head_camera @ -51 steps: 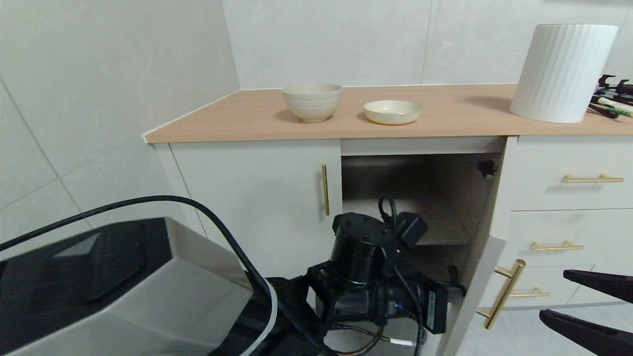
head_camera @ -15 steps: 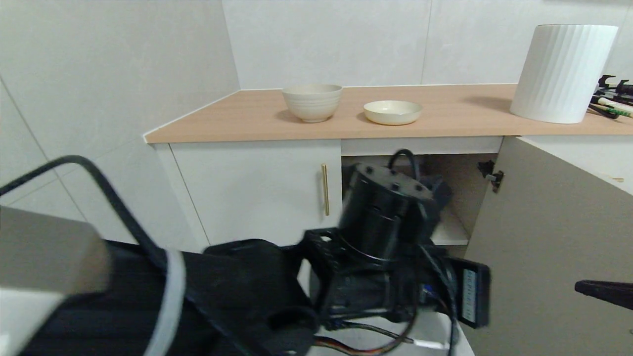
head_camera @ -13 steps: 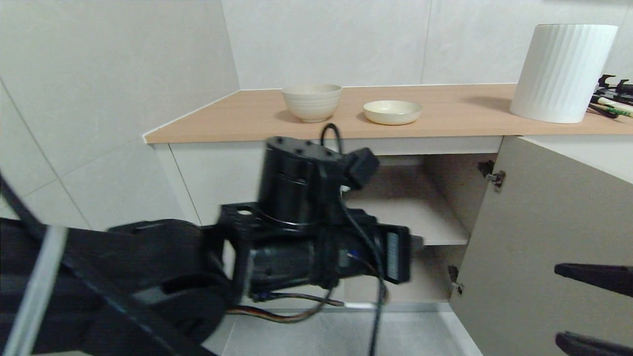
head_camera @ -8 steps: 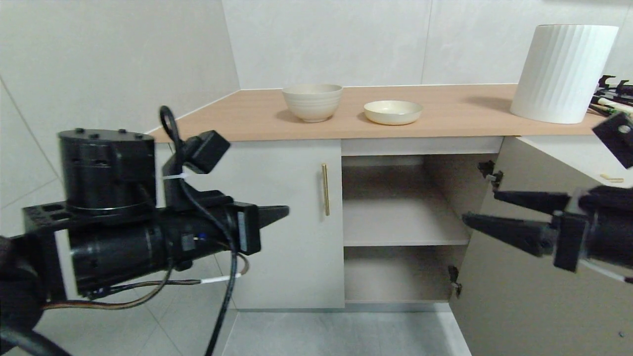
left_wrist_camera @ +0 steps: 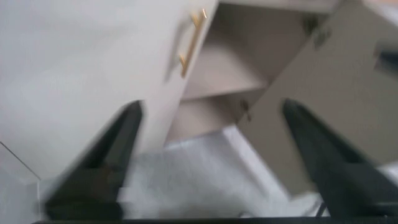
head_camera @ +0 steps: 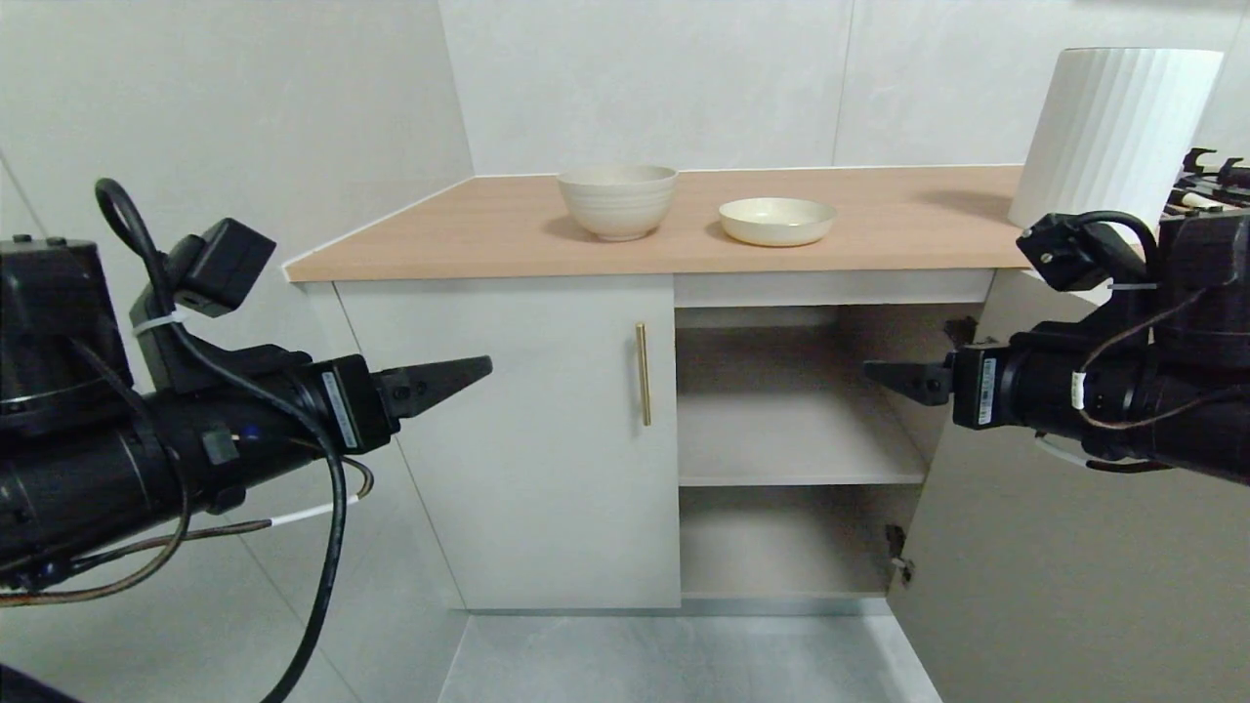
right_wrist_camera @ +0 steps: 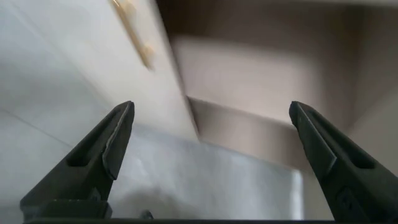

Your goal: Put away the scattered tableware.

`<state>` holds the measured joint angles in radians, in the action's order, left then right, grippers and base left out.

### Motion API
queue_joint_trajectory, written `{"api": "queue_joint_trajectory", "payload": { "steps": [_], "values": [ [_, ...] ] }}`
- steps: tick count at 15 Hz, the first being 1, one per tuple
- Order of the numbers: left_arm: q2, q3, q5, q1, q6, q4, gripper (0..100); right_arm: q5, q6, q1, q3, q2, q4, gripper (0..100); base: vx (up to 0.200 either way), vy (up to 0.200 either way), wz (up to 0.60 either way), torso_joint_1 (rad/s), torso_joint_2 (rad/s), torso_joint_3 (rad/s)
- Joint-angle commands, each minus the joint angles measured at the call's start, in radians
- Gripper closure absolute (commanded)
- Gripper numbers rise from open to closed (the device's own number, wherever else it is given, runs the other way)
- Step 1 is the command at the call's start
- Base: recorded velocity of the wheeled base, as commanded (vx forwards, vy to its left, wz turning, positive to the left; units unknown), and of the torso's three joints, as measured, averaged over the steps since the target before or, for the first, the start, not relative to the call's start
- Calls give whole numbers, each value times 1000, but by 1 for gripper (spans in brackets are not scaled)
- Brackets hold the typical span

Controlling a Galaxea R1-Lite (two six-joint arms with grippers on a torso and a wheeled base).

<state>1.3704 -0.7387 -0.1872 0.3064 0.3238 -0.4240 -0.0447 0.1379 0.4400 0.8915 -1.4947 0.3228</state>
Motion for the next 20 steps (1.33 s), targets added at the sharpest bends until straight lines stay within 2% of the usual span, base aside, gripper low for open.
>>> {"api": "queue_joint_trajectory", "payload": {
  "steps": [1,5,10,13,19,20],
  "values": [
    [1,-8,-1,-16,17,-16,0,-9,0,0,1,44,-8,0,0,0,0,0,0,0],
    [-4,-5,-1,-15,21,-25,0,-9,-1,9,3,111,-71,0,0,0,0,0,0,0],
    [-16,-13,-1,-15,17,13,0,-9,-1,42,-5,128,-74,0,0,0,0,0,0,0],
    [-21,-33,-1,-15,18,53,0,-3,-1,52,-6,143,-74,0,200,0,0,2,1,5],
    [-19,-34,-3,-16,20,53,0,-3,-1,60,-14,142,-76,0,200,0,0,4,4,0],
    [-17,-33,-3,-16,23,51,0,-3,-1,60,-14,142,-76,0,0,0,0,0,0,0]
  ]
}}
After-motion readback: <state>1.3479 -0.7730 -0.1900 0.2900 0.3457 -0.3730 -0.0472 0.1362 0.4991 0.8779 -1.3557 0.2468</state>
